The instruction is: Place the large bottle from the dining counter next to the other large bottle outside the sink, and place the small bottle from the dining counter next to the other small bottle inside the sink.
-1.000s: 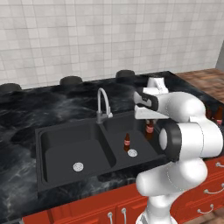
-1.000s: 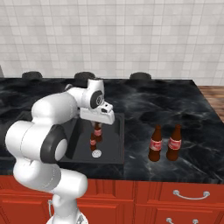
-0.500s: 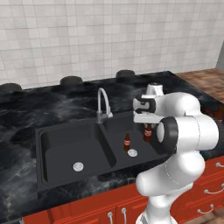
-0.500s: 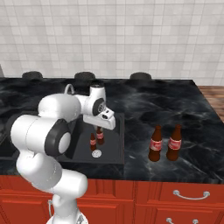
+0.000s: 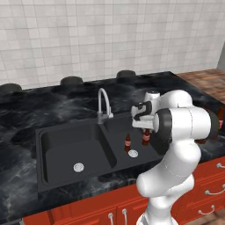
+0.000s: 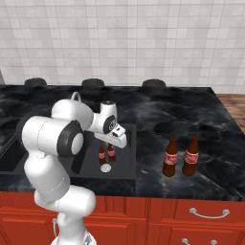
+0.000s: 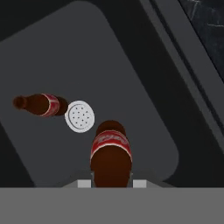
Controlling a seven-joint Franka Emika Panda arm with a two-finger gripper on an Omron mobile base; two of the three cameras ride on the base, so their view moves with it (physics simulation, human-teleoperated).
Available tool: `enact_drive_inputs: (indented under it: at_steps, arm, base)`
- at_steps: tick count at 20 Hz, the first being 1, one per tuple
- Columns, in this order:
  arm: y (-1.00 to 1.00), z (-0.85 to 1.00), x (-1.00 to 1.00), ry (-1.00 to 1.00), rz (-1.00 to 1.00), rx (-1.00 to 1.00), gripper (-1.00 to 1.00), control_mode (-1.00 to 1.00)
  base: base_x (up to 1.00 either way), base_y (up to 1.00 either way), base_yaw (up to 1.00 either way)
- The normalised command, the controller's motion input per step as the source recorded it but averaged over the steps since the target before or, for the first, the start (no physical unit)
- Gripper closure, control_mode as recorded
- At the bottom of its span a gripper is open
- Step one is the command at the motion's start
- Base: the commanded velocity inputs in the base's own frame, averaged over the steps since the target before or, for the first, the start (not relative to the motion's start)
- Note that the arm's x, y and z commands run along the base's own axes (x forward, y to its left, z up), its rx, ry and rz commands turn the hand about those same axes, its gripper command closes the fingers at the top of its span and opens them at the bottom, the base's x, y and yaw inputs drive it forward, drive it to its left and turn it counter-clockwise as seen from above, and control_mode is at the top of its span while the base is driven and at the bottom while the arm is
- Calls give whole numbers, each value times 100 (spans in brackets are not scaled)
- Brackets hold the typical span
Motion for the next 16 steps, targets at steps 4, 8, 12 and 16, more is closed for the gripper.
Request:
enact_drive_inputs:
  at_steps: [4,8,12,16]
  arm:
    - [0,-37,16,0,-9,-2,100,-100]
    - [0,-27,13,0,-4,-2,100,-100]
    - [0,-36,21,0,0,0,100,-100]
    - [0,-25,42,0,0,0,100,-100]
  base:
    - [0,0,0]
    - [0,0,0]
    - [0,0,0]
    - [0,0,0]
